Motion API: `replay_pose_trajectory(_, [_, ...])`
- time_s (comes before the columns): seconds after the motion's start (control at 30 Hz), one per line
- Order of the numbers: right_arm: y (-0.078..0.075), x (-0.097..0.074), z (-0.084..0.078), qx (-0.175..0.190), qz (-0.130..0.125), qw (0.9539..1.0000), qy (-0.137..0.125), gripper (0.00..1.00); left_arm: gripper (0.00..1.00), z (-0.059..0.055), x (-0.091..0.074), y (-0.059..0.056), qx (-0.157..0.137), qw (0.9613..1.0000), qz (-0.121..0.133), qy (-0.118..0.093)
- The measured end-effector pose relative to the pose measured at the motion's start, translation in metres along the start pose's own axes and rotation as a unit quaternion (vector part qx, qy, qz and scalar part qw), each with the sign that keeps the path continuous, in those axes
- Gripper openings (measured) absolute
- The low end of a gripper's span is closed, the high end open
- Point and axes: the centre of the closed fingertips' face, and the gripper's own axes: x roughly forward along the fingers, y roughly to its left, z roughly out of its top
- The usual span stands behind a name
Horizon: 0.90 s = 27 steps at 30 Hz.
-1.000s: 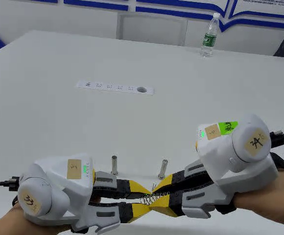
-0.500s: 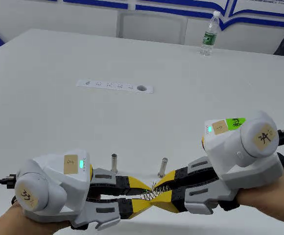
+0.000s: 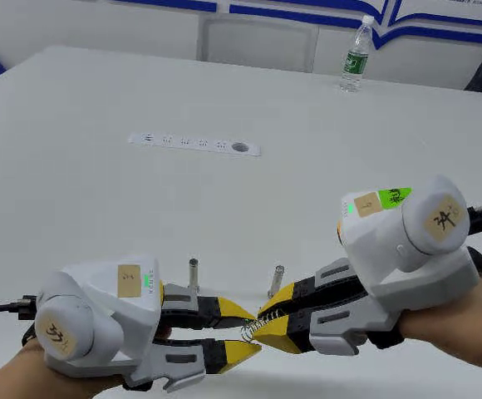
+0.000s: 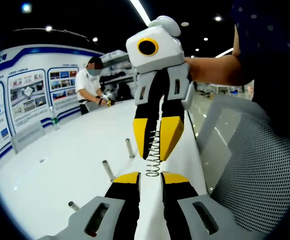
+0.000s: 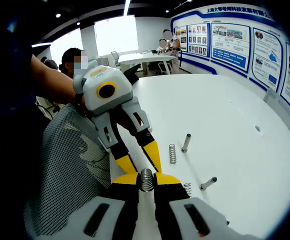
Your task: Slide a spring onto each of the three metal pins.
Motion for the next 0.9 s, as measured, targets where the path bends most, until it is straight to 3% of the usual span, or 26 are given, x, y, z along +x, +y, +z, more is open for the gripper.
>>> replay_pose_trajectory(0.5, [-0.032, -0.033, -0.021, -0.006, -0.038, 0.9979, 0.052, 0.12, 0.28, -0.021, -0.025, 0.016, -0.032, 0.9984, 0.043, 0.020])
replay_pose_trajectory(0.9, [-0.067, -0.064, -0.031, 0.000, -0.084, 0.9934, 0.078, 0.12, 0.40, -0.039, -0.044, 0.030, -0.062, 0.9939, 0.084, 0.034])
